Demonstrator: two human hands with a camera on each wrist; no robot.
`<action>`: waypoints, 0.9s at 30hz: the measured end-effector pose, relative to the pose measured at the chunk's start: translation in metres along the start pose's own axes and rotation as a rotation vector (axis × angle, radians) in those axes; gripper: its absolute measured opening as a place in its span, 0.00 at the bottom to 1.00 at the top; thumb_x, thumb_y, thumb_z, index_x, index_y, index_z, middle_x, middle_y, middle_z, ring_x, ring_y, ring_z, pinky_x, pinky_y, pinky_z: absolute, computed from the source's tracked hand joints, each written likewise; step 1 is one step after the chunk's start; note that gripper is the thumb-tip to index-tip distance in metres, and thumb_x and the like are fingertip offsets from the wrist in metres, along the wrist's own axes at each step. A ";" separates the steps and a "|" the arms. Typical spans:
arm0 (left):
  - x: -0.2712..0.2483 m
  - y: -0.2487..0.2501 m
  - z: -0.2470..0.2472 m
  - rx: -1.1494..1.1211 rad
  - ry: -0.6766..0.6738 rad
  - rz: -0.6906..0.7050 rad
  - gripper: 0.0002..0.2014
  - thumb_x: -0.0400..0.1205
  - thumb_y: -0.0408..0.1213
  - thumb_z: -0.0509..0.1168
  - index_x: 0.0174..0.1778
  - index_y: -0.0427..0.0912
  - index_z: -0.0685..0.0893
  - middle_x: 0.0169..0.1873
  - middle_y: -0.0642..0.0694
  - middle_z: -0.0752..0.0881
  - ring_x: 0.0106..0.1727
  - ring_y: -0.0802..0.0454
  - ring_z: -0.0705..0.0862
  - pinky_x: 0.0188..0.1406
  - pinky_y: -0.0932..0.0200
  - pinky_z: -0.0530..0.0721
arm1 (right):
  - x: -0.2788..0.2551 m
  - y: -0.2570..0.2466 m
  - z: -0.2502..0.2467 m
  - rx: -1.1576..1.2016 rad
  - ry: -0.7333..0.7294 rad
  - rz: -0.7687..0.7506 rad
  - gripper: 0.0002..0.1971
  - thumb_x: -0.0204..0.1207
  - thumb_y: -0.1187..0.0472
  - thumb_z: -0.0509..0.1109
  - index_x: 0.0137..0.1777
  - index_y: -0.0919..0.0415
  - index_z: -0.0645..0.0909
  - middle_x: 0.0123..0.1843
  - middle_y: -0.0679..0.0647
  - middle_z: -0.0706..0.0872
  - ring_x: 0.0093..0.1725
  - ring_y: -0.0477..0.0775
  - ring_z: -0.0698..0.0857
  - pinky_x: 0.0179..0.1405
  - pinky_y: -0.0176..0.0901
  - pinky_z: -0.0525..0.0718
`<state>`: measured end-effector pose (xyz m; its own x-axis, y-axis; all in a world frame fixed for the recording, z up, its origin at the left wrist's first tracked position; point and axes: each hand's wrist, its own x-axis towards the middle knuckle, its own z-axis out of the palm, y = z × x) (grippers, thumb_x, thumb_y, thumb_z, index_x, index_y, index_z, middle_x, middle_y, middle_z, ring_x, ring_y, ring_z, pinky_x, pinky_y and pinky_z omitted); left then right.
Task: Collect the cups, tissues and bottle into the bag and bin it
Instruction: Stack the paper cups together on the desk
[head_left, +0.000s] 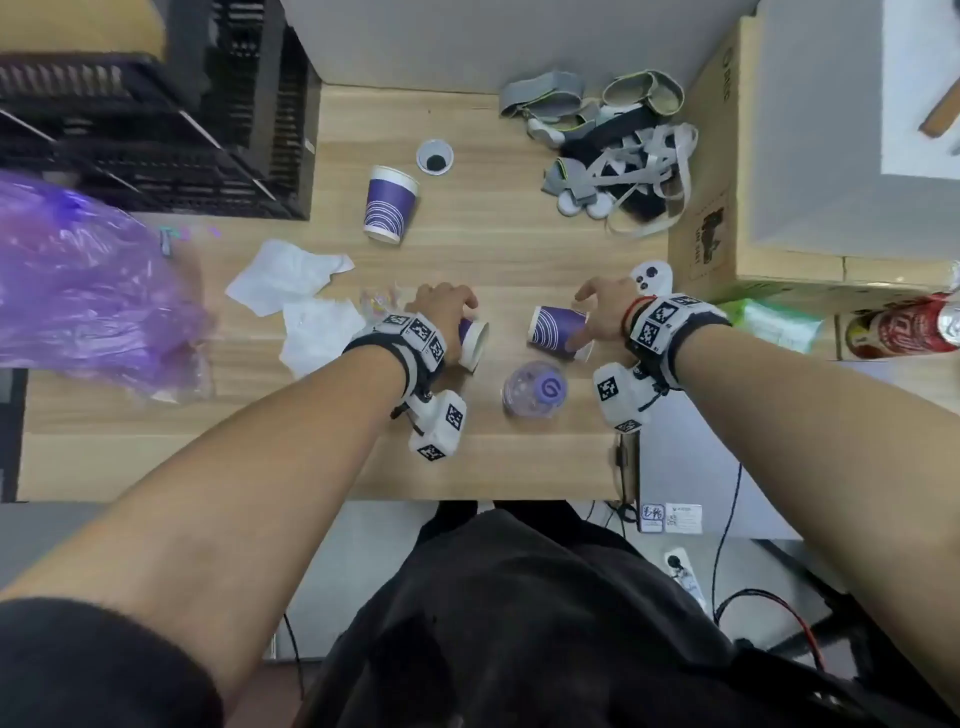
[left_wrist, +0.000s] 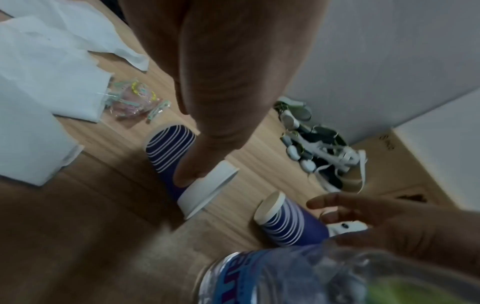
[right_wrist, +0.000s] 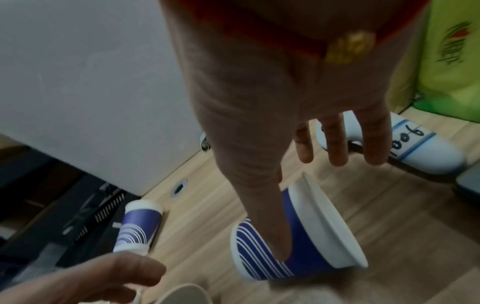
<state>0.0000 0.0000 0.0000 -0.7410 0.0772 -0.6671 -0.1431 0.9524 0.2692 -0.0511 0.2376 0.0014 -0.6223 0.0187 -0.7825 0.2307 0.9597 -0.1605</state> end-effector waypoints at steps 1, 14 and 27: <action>0.002 0.004 0.000 0.055 -0.044 0.004 0.39 0.66 0.28 0.79 0.74 0.48 0.74 0.71 0.44 0.77 0.74 0.38 0.72 0.67 0.44 0.77 | 0.001 -0.001 -0.002 -0.035 -0.023 -0.015 0.45 0.56 0.51 0.88 0.74 0.51 0.72 0.76 0.61 0.68 0.70 0.67 0.76 0.63 0.57 0.80; 0.026 0.024 -0.013 -0.159 0.036 -0.064 0.39 0.60 0.42 0.83 0.66 0.49 0.73 0.63 0.44 0.75 0.60 0.37 0.82 0.64 0.43 0.81 | 0.031 -0.021 -0.025 0.106 -0.097 -0.201 0.39 0.55 0.46 0.86 0.62 0.54 0.71 0.57 0.56 0.84 0.50 0.59 0.86 0.53 0.56 0.87; 0.024 0.006 -0.087 -0.377 0.217 0.183 0.43 0.64 0.40 0.77 0.75 0.52 0.65 0.47 0.53 0.85 0.46 0.44 0.86 0.47 0.47 0.85 | -0.002 -0.132 -0.080 0.128 -0.124 -0.508 0.53 0.50 0.26 0.74 0.75 0.45 0.61 0.64 0.55 0.78 0.52 0.55 0.86 0.51 0.52 0.87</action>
<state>-0.0758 -0.0179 0.0457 -0.8907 0.1323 -0.4349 -0.1956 0.7520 0.6294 -0.1400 0.1333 0.0722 -0.5881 -0.4799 -0.6510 0.0178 0.7971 -0.6036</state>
